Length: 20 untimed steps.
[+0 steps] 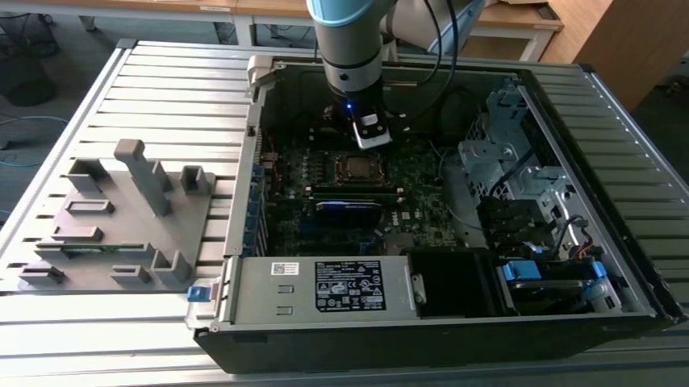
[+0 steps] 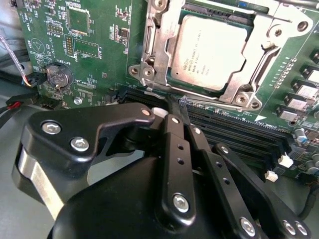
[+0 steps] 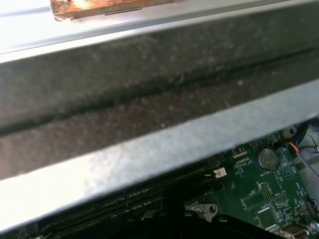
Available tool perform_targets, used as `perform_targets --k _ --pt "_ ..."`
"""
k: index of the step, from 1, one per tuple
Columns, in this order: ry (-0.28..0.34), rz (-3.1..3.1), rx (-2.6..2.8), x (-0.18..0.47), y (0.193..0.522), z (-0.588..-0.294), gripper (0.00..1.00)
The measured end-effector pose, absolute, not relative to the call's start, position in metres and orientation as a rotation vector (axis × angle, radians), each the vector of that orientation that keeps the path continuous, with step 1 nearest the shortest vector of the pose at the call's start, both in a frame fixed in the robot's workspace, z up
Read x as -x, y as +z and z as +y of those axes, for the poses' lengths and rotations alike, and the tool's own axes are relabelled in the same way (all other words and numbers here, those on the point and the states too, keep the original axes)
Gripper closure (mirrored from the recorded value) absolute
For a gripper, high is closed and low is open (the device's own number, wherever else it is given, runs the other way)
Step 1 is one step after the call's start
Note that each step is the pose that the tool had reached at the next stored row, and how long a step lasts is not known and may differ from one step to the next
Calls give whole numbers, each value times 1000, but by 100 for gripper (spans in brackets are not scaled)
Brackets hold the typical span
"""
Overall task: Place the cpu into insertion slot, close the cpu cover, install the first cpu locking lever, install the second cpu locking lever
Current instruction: 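Install the first cpu locking lever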
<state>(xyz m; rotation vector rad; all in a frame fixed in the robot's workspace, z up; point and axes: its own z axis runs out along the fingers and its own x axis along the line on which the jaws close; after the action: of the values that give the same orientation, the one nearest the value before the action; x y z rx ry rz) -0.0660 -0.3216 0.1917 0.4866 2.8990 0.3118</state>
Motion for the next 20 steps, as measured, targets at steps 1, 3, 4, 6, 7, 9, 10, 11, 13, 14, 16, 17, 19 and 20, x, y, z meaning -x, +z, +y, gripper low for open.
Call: perform_targets --k 1,3,4,6,7,9,10,11,13,14,16,17,19,20 --pt "309 2899 -486 66 192 -322 90" --pt "302 2899 -486 66 192 -322 90" --pt "298 2899 -485 66 192 -322 90" --pt "294 2899 -485 66 192 -322 90" --pt "294 2899 -484 66 192 -322 90" --pt "293 2900 -485 66 193 -322 90" --pt "294 2899 -485 66 193 -322 90" --pt "294 2899 -485 66 194 -322 90" --pt "294 2899 -485 66 196 -321 90" --pt "294 2899 -485 66 196 -321 90" --pt "294 2899 -485 66 196 -319 90" --pt "294 2899 -485 66 196 -318 90" --pt "294 2899 -485 66 196 -317 90" --pt "294 2899 -485 66 196 -317 90"
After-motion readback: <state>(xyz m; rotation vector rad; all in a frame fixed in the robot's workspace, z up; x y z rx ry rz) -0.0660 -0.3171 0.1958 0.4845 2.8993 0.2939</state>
